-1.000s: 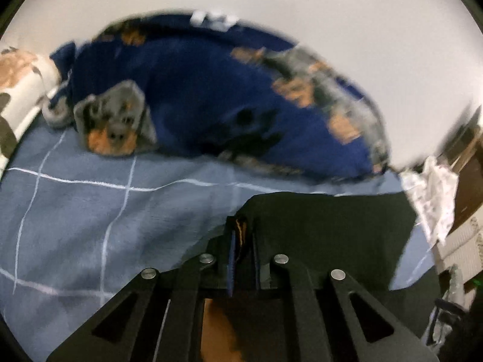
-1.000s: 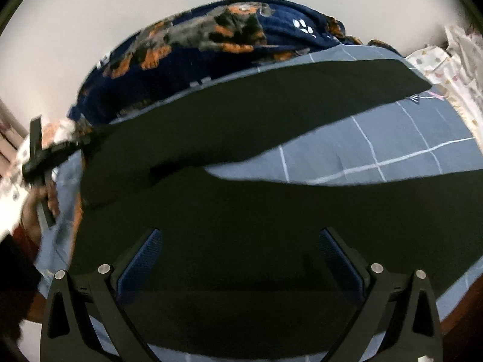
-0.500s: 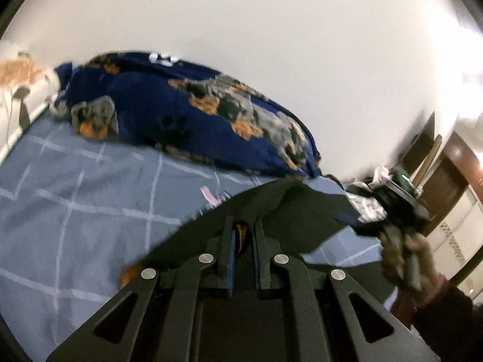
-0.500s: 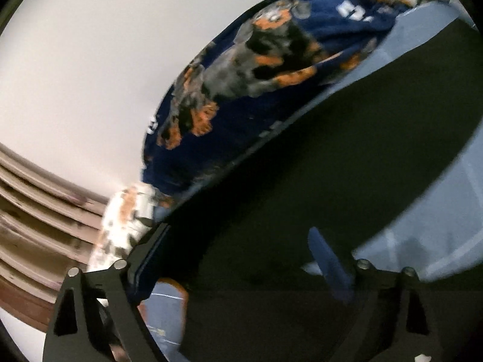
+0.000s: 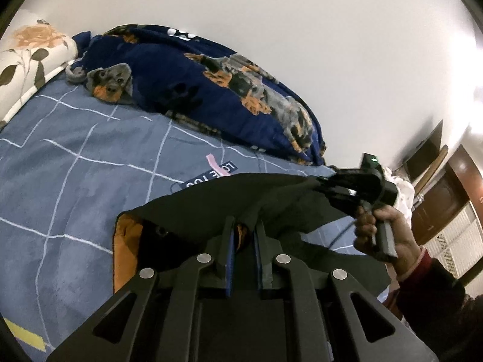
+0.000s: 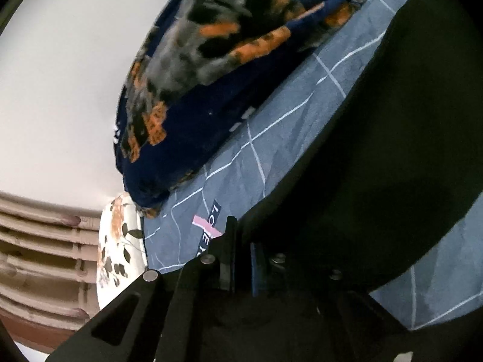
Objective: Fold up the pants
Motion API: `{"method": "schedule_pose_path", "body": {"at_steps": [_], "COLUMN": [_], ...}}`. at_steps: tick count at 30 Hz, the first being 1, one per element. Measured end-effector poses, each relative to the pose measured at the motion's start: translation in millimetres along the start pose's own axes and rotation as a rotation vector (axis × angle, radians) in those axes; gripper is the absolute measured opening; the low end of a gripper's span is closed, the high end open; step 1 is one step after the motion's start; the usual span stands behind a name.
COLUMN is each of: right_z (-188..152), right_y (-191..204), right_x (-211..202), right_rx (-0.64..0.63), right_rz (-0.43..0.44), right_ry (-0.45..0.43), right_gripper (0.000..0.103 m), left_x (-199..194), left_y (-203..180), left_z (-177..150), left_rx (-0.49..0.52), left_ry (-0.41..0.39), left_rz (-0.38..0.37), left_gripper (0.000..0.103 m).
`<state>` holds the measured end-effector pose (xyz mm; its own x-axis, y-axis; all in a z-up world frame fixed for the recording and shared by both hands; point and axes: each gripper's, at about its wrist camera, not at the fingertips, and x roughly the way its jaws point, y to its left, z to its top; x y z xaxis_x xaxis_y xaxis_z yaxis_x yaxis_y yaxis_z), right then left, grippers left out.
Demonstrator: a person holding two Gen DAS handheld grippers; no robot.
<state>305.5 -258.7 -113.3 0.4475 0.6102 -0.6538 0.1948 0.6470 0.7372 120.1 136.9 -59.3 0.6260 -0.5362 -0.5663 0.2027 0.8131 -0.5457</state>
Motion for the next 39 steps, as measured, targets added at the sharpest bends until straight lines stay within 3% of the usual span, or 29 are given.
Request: {"method": "schedule_pose_path", "body": {"at_steps": [4,10,18,24,30,39], "right_z": [-32,-109,-196,-227,-244,-253], "right_y": [-1,-19,-38,-59,-71,-78], "right_x": [-24,-59,-83,-86,-84,-74], "right_rx": [-0.048,-0.050,-0.081,-0.056,-0.040,-0.022], "right_rz": [0.021,0.057,0.006,-0.030,-0.044,-0.051], "right_ry": [-0.020,-0.039,-0.041,-0.016,0.017,0.059], "right_gripper": [0.007,0.006,0.005,0.005,0.005,0.005], "left_x": [-11,-26,-42,-45,-50,-67], "left_y": [8,21,31,31,30,45], "left_z": [-5,-29,-76,-104,-112,-123], "left_rx": [-0.023,-0.063,-0.091,-0.090,-0.063,-0.134], "left_ry": [0.014,0.070,0.158,0.218,0.243,0.282], "left_rz": [0.020,0.055,0.125,0.166,0.206,0.286], "left_gripper": [0.013,0.014,0.015,0.015,0.016,0.017]}}
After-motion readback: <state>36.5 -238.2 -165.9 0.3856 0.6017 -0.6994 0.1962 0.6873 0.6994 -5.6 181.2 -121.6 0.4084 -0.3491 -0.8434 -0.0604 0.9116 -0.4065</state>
